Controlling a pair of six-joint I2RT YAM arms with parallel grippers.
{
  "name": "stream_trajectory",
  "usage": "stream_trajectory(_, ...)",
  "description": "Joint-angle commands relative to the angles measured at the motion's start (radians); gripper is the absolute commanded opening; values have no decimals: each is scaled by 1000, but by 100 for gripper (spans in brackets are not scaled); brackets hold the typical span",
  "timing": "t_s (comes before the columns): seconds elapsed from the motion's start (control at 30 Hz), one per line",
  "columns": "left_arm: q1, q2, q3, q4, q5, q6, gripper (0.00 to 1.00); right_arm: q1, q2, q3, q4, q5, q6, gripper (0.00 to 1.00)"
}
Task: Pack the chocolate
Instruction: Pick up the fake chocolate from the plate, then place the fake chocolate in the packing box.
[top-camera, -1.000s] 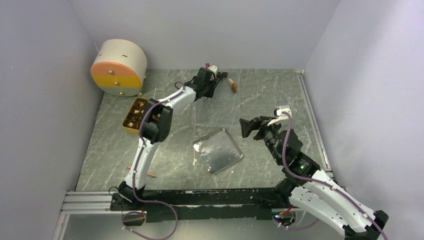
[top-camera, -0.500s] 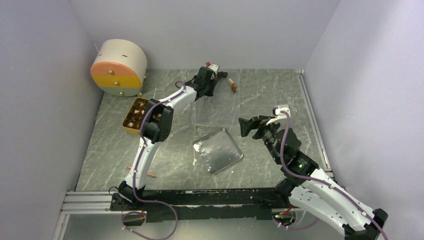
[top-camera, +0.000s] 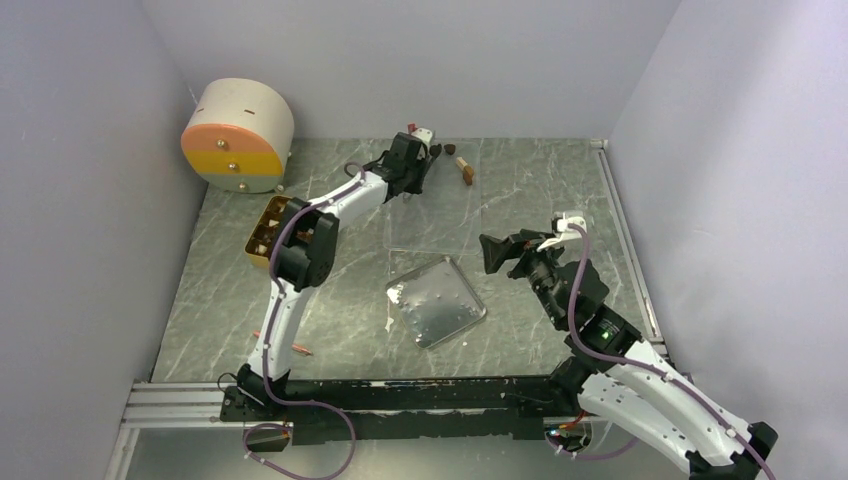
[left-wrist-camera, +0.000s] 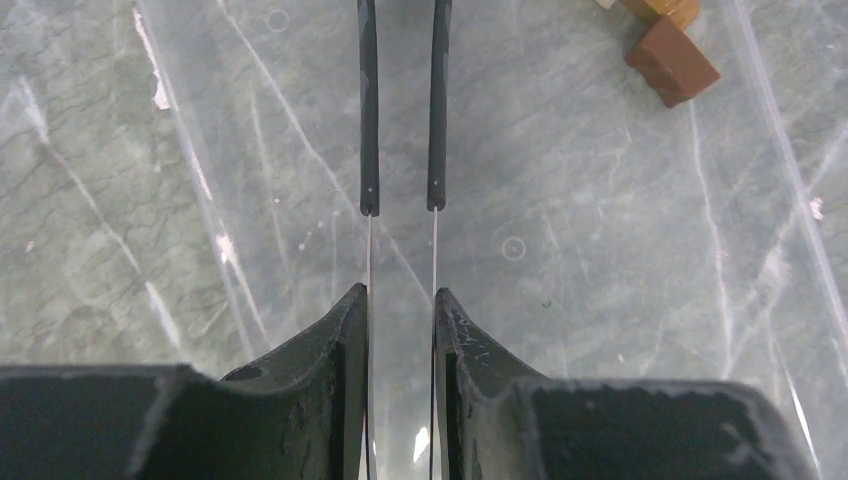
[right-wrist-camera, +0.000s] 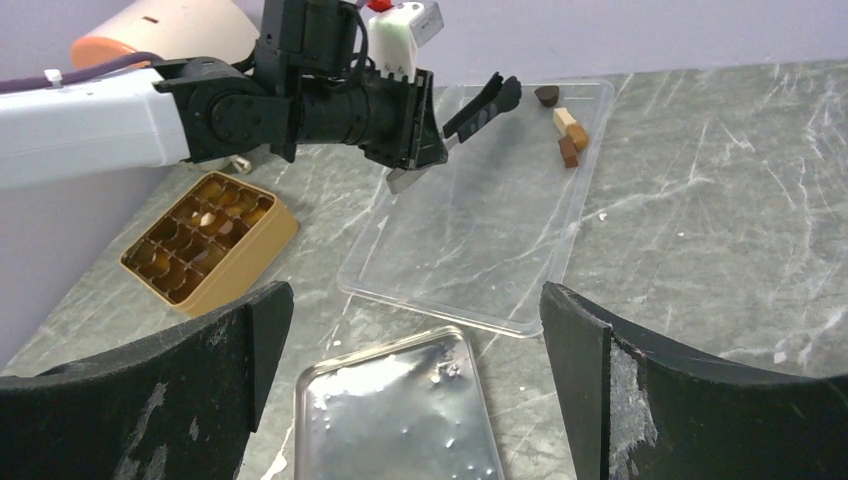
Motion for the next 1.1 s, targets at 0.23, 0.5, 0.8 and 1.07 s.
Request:
stream_trajectory(0.23, 0, -236, -122, -28, -46, -45, 24, -1, -36, 43, 8, -27, 10, 100)
stream_trajectory(0.5, 1, -354, -177, -180, -63, -100, 24, 0, -34, 17, 24, -51, 18, 100)
stream_trajectory(0.8, 2, -549, -331, -294, -104, -133, 24, -1, -38, 15, 53, -57, 5, 100)
stream_trajectory(1.07, 34, -759, -468, -399, -143, -150, 24, -1, -44, 7, 50, -63, 6, 100)
